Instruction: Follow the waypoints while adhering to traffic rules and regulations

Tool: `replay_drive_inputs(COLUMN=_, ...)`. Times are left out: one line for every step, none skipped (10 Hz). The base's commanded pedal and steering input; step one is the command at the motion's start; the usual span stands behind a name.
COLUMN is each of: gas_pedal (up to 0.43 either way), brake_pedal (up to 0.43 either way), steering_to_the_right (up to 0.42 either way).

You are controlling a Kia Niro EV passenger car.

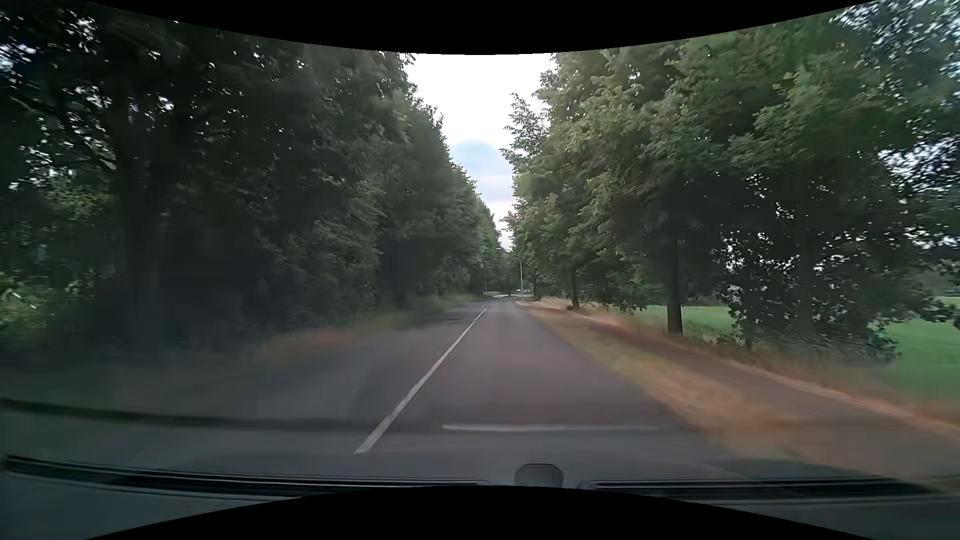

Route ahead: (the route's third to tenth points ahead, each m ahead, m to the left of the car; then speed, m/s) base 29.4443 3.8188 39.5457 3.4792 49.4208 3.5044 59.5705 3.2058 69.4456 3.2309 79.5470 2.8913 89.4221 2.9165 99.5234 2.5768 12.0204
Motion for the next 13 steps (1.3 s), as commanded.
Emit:
replay_drive_inputs(gas_pedal=0.118, brake_pedal=0.0, steering_to_the_right=-0.003)
replay_drive_inputs(gas_pedal=0.118, brake_pedal=0.0, steering_to_the_right=-0.003)
replay_drive_inputs(gas_pedal=0.118, brake_pedal=0.0, steering_to_the_right=-0.003)
replay_drive_inputs(gas_pedal=0.118, brake_pedal=0.0, steering_to_the_right=-0.003)
replay_drive_inputs(gas_pedal=0.118, brake_pedal=0.0, steering_to_the_right=-0.003)
replay_drive_inputs(gas_pedal=0.118, brake_pedal=0.0, steering_to_the_right=-0.003)
replay_drive_inputs(gas_pedal=0.118, brake_pedal=0.0, steering_to_the_right=-0.003)
replay_drive_inputs(gas_pedal=0.118, brake_pedal=0.0, steering_to_the_right=-0.003)
replay_drive_inputs(gas_pedal=0.118, brake_pedal=0.0, steering_to_the_right=-0.003)
replay_drive_inputs(gas_pedal=0.118, brake_pedal=0.0, steering_to_the_right=-0.003)
replay_drive_inputs(gas_pedal=0.118, brake_pedal=0.0, steering_to_the_right=-0.003)
replay_drive_inputs(gas_pedal=0.118, brake_pedal=0.0, steering_to_the_right=-0.003)
replay_drive_inputs(gas_pedal=0.118, brake_pedal=0.0, steering_to_the_right=-0.003)
